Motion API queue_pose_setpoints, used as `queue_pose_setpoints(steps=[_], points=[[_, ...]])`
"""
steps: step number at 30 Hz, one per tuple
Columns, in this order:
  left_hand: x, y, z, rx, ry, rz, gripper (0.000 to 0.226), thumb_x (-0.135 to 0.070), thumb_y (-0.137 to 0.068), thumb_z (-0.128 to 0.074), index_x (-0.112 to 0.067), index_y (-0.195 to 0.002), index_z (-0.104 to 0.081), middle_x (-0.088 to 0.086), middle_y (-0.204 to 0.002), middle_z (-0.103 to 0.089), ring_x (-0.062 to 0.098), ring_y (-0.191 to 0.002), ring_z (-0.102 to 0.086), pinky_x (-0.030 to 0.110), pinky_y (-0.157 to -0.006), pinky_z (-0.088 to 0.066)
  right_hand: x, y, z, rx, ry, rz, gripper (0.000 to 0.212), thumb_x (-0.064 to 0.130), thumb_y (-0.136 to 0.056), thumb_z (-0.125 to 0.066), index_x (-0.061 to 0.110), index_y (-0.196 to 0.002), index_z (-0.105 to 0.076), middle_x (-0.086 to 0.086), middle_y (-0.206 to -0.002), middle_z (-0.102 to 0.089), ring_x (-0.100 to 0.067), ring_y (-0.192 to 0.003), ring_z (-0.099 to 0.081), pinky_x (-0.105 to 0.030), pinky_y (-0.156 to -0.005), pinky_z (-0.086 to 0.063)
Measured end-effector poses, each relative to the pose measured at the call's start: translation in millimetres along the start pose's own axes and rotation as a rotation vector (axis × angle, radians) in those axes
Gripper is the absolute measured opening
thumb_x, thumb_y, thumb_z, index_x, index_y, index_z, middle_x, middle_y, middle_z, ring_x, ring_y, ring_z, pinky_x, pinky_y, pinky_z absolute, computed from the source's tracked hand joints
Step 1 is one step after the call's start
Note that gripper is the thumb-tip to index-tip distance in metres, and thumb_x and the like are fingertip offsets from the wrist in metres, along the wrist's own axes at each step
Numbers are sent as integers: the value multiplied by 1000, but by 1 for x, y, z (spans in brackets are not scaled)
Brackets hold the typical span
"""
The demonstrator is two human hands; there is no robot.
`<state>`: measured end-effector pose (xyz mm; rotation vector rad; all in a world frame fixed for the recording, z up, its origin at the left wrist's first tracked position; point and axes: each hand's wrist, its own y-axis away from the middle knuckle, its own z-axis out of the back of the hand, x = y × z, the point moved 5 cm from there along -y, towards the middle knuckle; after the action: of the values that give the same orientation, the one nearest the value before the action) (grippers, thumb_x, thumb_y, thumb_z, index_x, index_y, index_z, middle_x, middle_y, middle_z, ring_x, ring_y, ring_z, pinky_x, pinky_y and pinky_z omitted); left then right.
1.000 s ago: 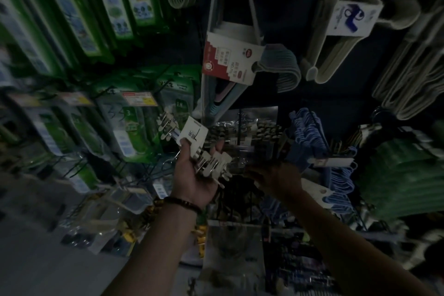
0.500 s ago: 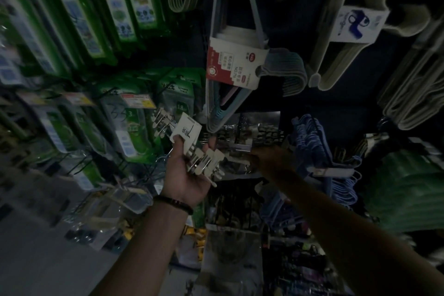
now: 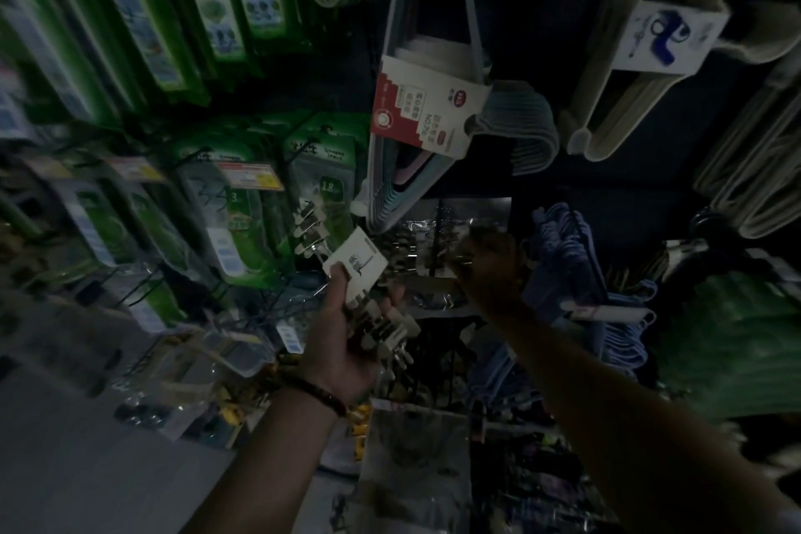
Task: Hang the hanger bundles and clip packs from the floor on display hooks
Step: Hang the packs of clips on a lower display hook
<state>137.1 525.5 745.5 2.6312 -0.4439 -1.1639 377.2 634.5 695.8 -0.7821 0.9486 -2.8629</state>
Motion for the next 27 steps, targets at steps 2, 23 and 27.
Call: queue_pose_setpoints(steps=[2,23,27], points=[[-1,0,15,9,-161,14,51,-60,-99,-56,-21,-124,-76,14,-121,-77,28,-105,-73,53,-108,-52,13,14,22,-104,-70,36,11,6,-91,-69,11,-82,-71,-11,-87,-70,-38,-89,-68,-45,-87,-54],[-45,12,36,522,-1540,-364,77,-80,-78,-59,-5,-72,-74,10,-54,-56,10,-47,-55,23,-51,-48,164,159,106,45,319,107,48,39,-90,-63,13,-131,-64,-11,-137,-57,-37,-133,-49,-56,-99,-40],[-38,4,25,525,-1707,-404,50,-71,-83,-69,-23,-70,-73,-3,-61,-67,9,-55,-64,36,-57,-57,167,173,95,198,363,148,53,47,-89,-63,22,-135,-64,-5,-142,-59,-30,-140,-49,-53,-112,-36]])
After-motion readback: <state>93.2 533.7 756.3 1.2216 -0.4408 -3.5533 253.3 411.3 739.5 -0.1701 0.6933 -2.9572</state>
